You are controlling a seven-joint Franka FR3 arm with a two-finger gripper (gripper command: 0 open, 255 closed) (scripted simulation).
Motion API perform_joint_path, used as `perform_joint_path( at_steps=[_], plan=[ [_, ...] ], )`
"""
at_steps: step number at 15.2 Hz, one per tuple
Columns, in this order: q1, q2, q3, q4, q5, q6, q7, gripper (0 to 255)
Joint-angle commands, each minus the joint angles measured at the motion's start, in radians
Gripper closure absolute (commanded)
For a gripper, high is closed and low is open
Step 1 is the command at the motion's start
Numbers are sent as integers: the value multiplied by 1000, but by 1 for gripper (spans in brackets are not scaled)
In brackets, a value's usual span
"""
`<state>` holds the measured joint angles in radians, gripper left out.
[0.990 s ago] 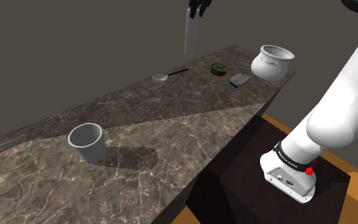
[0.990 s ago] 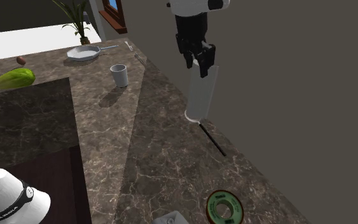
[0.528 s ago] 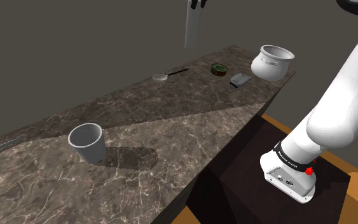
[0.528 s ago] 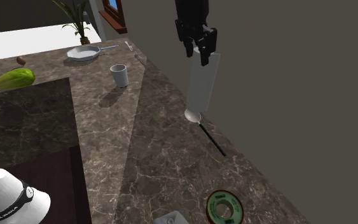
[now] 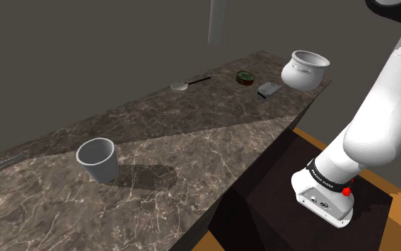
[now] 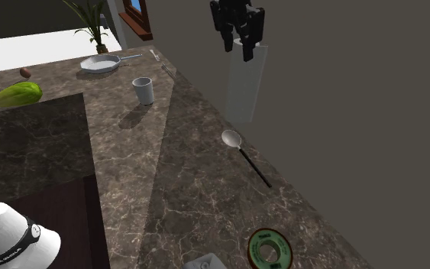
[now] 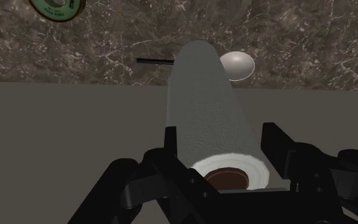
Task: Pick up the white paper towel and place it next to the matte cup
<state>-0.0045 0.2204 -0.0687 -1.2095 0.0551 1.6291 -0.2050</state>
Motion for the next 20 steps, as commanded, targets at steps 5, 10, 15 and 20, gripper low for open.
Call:
perform_joint_path(
  at_steps=[5,10,15,20],
  plan=[
    [12,14,6,84,-4,-70,22,255],
    [85,-118,46,-120,-38,4,126,255],
    [147,-209,96,-257,-64,51,238,255],
    [203,-269,154,-349,-82,82,353,255]
  ],
)
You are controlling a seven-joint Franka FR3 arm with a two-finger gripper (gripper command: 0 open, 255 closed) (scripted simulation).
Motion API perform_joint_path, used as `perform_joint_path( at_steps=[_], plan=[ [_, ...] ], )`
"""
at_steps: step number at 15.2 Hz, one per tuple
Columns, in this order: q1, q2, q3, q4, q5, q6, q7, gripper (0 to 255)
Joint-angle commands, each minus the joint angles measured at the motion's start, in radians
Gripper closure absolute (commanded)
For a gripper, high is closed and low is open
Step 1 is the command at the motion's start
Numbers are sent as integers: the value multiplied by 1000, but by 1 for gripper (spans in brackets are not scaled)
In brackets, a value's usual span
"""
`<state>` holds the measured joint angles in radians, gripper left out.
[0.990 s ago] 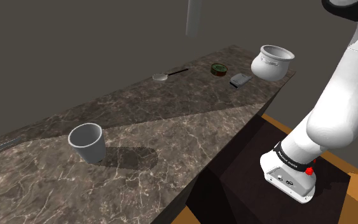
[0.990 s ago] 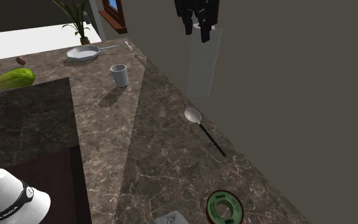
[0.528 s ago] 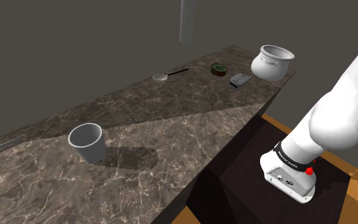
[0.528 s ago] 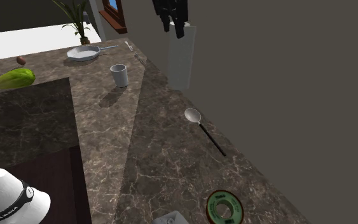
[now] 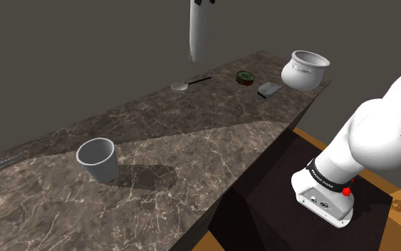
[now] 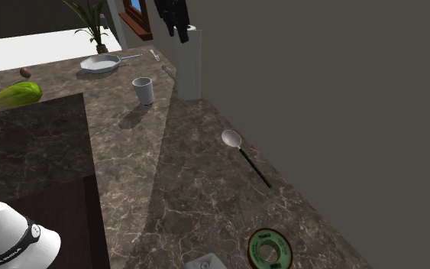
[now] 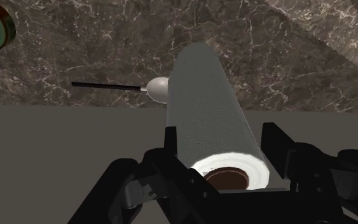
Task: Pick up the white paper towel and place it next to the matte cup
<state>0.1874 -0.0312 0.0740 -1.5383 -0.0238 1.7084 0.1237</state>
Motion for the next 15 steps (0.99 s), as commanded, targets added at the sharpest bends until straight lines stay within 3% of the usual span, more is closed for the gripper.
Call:
perform_joint_path(
  at_steps=[1,15],
  plan=[
    [22,-26,24,-35,-7,8,48,255],
    [172,-31,210,-92,-60,39,391,255]
  ],
)
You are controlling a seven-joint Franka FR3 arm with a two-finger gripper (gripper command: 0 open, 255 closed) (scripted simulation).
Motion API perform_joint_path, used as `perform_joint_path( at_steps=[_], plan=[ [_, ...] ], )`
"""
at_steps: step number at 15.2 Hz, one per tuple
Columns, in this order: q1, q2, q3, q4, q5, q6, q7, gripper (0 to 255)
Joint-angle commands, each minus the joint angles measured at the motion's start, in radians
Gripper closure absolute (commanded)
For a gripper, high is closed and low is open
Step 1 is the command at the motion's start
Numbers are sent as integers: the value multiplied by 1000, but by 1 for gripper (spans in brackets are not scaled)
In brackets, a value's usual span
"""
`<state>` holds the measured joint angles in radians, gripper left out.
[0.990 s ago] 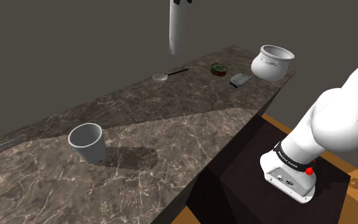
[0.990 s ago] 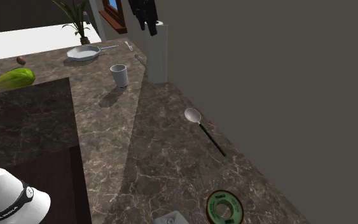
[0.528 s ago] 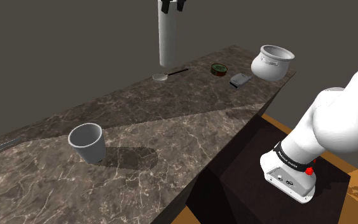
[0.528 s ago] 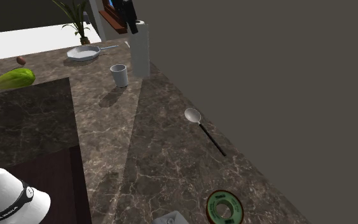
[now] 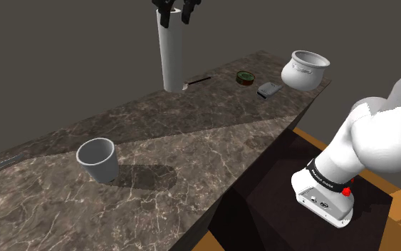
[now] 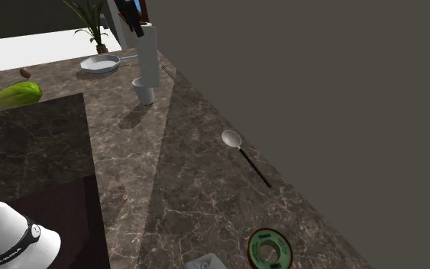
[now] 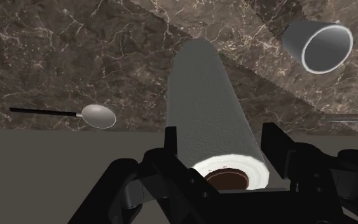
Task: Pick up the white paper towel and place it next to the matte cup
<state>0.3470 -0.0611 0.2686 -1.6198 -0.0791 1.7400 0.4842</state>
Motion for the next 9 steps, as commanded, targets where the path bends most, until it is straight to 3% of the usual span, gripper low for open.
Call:
perform_joint_path(
  at_steps=[1,9],
  plan=[
    [24,7,29,-6,-10,7,56,255],
    [124,113,134,87,-80,-11,264,255]
  ],
)
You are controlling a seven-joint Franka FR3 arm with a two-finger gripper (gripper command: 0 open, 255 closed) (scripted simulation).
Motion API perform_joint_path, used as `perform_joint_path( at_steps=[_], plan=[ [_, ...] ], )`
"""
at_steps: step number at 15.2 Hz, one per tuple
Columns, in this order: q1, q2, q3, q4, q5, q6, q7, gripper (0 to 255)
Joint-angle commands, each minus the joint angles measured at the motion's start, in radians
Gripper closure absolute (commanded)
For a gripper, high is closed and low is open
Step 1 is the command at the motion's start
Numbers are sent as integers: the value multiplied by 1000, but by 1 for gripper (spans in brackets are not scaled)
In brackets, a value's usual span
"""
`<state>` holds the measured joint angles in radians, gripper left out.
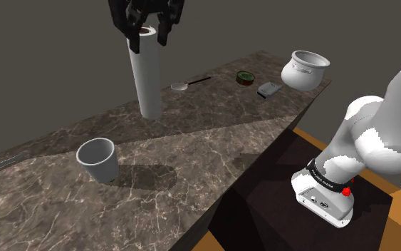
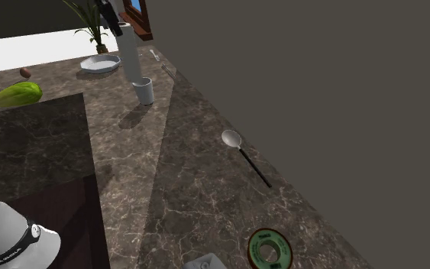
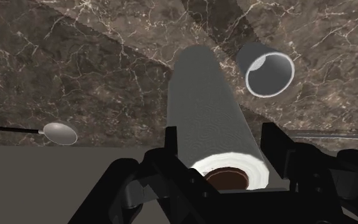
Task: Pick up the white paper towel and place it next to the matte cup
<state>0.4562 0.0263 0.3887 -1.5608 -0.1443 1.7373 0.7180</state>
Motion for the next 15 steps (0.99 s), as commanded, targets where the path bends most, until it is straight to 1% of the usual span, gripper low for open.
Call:
perform_joint_path(
  at_steps=[1,6,9,12,13,15],
  plan=[
    [30,44,26,46,-27,-13,57,255],
    [117,157,77,162,-98,-49,185,255],
    [182,240,99,257,-148,-83,257,255],
    [260,337,113,376,-204,-128,322,255],
    [278,357,113,402,-214,-138,332,255],
    [268,344,111,356,-208,-104,336,255]
  ],
)
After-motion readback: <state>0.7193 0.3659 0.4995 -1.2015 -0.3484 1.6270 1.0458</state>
